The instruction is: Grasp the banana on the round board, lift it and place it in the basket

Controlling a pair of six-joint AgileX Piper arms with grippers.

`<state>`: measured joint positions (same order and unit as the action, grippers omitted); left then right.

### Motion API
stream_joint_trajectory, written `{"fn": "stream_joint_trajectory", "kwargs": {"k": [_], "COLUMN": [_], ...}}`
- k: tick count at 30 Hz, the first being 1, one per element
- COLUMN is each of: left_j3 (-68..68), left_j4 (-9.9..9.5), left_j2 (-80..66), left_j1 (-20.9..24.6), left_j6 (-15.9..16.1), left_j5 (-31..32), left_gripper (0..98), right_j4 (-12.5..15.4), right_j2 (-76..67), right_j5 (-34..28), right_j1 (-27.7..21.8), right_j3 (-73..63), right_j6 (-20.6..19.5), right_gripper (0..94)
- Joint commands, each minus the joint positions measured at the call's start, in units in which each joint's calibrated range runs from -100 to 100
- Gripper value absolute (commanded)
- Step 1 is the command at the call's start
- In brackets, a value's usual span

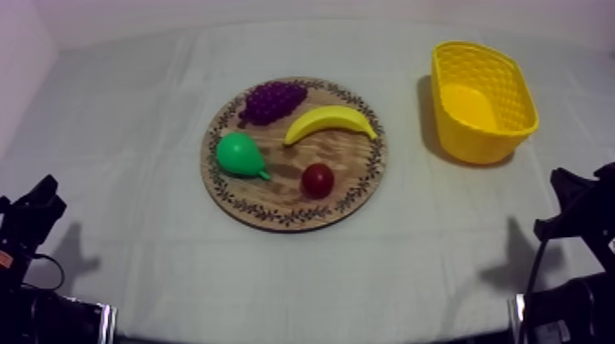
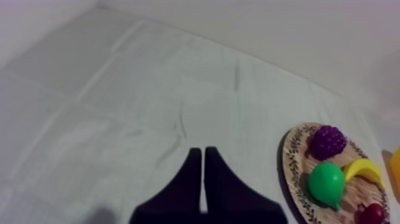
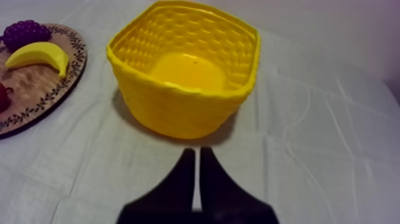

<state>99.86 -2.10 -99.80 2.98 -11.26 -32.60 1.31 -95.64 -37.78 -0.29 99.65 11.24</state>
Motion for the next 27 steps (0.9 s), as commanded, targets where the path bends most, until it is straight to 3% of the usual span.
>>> {"fn": "stream_joint_trajectory", "kwargs": {"k": [1, 13, 18, 21, 27], "left_j3": [0.0, 0.0, 0.0, 0.0, 0.0], "left_j4": [0.02, 0.02, 0.02, 0.02, 0.02], "left_j2": [0.0, 0.0, 0.0, 0.0, 0.0], "left_j1": [0.0, 0.0, 0.0, 0.0, 0.0], "left_j6": [0.0, 0.0, 0.0, 0.0, 0.0], "left_j5": [0.0, 0.0, 0.0, 0.0, 0.0], "left_gripper": [0.1, 0.1, 0.1, 0.1, 0.1], "right_j4": [0.0, 0.0, -0.1, -2.0, -6.1], "right_j2": [0.0, 0.0, 0.0, 0.5, 13.0], "right_j5": [0.0, 0.0, -0.3, -1.1, -1.0], "right_j1": [0.0, 0.0, 0.9, 2.2, 1.0], "right_j3": [0.0, 0.0, 0.0, -0.7, -11.6], "right_j6": [0.0, 0.0, -2.6, -3.3, -8.5], "right_gripper": [0.6, 0.6, 0.6, 0.6, 0.8]}}
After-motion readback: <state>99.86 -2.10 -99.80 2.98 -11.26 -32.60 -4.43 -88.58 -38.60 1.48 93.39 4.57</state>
